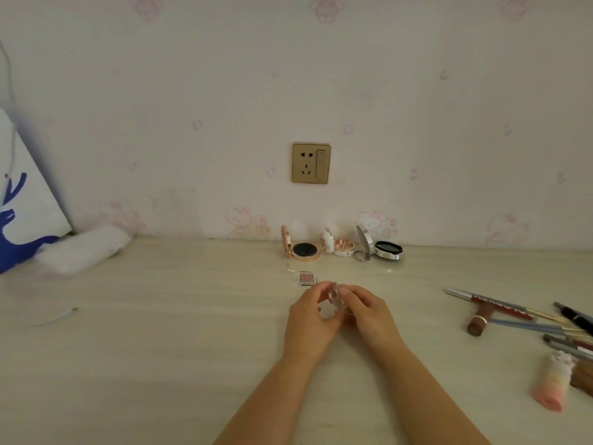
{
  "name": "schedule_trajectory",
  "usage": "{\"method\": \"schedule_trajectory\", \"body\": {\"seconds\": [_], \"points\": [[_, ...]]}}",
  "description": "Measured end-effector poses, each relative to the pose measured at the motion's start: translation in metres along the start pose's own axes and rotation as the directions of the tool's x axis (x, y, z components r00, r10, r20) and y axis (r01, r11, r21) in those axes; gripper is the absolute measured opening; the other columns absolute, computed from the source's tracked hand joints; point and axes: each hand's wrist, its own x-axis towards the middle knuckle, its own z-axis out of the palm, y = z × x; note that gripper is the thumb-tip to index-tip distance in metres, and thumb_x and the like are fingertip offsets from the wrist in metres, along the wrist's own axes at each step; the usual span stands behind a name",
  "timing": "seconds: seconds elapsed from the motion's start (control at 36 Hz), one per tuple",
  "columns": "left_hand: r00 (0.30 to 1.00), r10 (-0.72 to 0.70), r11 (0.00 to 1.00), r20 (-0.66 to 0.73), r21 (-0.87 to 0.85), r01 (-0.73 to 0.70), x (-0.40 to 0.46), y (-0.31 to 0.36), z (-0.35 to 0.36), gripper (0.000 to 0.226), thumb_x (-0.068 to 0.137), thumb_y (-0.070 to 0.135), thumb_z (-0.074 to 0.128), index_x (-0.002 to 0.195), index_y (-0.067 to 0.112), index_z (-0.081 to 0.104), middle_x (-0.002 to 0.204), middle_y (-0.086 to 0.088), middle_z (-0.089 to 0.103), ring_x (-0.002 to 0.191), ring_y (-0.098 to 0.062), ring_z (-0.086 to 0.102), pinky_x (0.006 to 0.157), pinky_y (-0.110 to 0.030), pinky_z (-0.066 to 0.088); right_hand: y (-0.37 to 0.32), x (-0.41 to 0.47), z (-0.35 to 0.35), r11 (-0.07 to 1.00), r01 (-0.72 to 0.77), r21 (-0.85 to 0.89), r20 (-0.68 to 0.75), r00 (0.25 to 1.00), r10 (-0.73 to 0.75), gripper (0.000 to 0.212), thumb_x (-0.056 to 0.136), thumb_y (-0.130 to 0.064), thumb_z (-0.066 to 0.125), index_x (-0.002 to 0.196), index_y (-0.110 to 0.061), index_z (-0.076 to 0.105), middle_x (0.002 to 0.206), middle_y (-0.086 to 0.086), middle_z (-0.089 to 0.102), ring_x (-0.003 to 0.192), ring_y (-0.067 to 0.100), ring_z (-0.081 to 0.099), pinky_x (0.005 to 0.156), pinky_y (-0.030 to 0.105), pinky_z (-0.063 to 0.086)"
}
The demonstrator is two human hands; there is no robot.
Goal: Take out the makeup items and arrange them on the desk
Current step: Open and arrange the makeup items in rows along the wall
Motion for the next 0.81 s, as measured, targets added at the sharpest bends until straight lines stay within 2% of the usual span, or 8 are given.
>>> {"method": "schedule_trajectory", "body": {"seconds": [0.11, 0.19, 0.31, 0.42, 0.53, 0.61, 0.72, 0.81], "points": [[1.000, 0.007, 1.000, -0.015, 0.004, -0.007, 0.001, -0.002, 0.001, 0.033, 0.077, 0.031, 0.074, 0.100, 0.041, 0.052, 0.101, 0.024, 0.060, 0.096, 0.011, 0.056, 0.077, -0.012, 0.047, -0.001, -0.001, 0.001, 1.000, 0.028, 0.010, 0.015, 0.999, -0.028, 0.017, 0.091, -0.017, 0.056, 0.092, -0.019, 0.073, 0.088, -0.009, 0.073, 0.075, -0.006, 0.062, 0.066, 0.006, 0.044], [1.000, -0.012, 0.999, -0.005, -0.032, 0.012, 0.001, -0.002, 0.000, 0.037, 0.076, 0.031, 0.075, 0.106, 0.037, 0.054, 0.104, 0.022, 0.060, 0.098, 0.010, 0.056, 0.080, -0.014, 0.047, -0.004, -0.003, 0.001, 0.999, 0.033, 0.018, 0.043, 0.999, -0.033, 0.023, 0.095, -0.020, 0.050, 0.095, -0.022, 0.073, 0.086, -0.010, 0.073, 0.074, -0.006, 0.062, 0.066, 0.009, 0.044], [0.998, -0.067, 0.988, -0.015, -0.144, 0.064, 0.001, 0.002, -0.004, 0.043, 0.080, 0.030, 0.071, 0.118, 0.036, 0.053, 0.097, 0.015, 0.063, 0.094, 0.004, 0.059, 0.083, -0.012, 0.046, -0.005, -0.005, -0.001, 0.999, 0.037, -0.007, 0.074, 0.997, -0.036, 0.034, 0.099, -0.013, 0.041, 0.095, -0.029, 0.071, 0.090, -0.003, 0.073, 0.080, 0.010, 0.064, 0.071, 0.021, 0.047], [0.991, -0.121, 0.975, -0.058, -0.197, 0.107, 0.001, 0.003, -0.008, 0.019, 0.089, 0.032, 0.059, 0.106, 0.039, 0.053, 0.089, 0.006, 0.067, 0.083, 0.003, 0.060, 0.068, -0.003, 0.040, -0.005, -0.006, 0.001, 0.994, 0.072, -0.085, 0.136, 0.989, -0.060, 0.032, 0.094, -0.004, 0.048, 0.103, -0.028, 0.067, 0.092, -0.004, 0.069, 0.066, -0.001, 0.058, 0.059, 0.009, 0.043], [0.984, -0.170, 0.965, -0.061, -0.213, 0.153, 0.004, 0.001, -0.011, 0.015, 0.093, 0.042, 0.050, 0.104, 0.033, 0.056, 0.079, 0.005, 0.066, 0.077, -0.002, 0.059, 0.068, -0.013, 0.041, -0.004, -0.006, 0.004, 0.975, 0.148, -0.167, 0.157, 0.980, -0.122, 0.032, 0.091, -0.008, 0.057, 0.101, -0.038, 0.064, 0.085, -0.018, 0.069, 0.066, -0.007, 0.058, 0.061, 0.008, 0.043], [0.984, -0.177, 0.969, -0.035, -0.184, 0.167, 0.004, 0.003, -0.011, 0.015, 0.093, 0.044, 0.048, 0.098, 0.032, 0.055, 0.075, 0.003, 0.065, 0.075, -0.007, 0.060, 0.068, -0.019, 0.044, -0.002, -0.006, 0.007, 0.953, 0.185, -0.240, 0.148, 0.977, -0.153, 0.030, 0.090, -0.011, 0.060, 0.099, -0.040, 0.064, 0.084, -0.020, 0.069, 0.070, -0.006, 0.059, 0.065, 0.009, 0.043], [0.985, -0.170, 0.981, -0.025, -0.103, 0.166, 0.006, 0.001, -0.008, 0.022, 0.092, 0.045, 0.049, 0.102, 0.028, 0.057, 0.083, 0.001, 0.067, 0.082, -0.011, 0.062, 0.071, -0.022, 0.045, 0.000, -0.006, 0.007, 0.951, 0.185, -0.247, 0.122, 0.980, -0.159, 0.022, 0.094, -0.012, 0.053, 0.100, -0.026, 0.068, 0.079, -0.016, 0.067, 0.065, -0.007, 0.058, 0.059, 0.005, 0.041], [0.990, -0.139, 0.990, 0.003, 0.019, 0.139, 0.008, -0.001, -0.006, 0.031, 0.092, 0.041, 0.051, 0.119, 0.027, 0.057, 0.108, 0.001, 0.061, 0.087, -0.006, 0.057, 0.076, -0.017, 0.040, 0.002, -0.003, 0.007, 0.954, 0.156, -0.257, 0.070, 0.987, -0.143, 0.025, 0.095, -0.011, 0.049, 0.086, -0.028, 0.066, 0.066, -0.012, 0.063, 0.058, -0.004, 0.056, 0.056, 0.007, 0.040]]}}
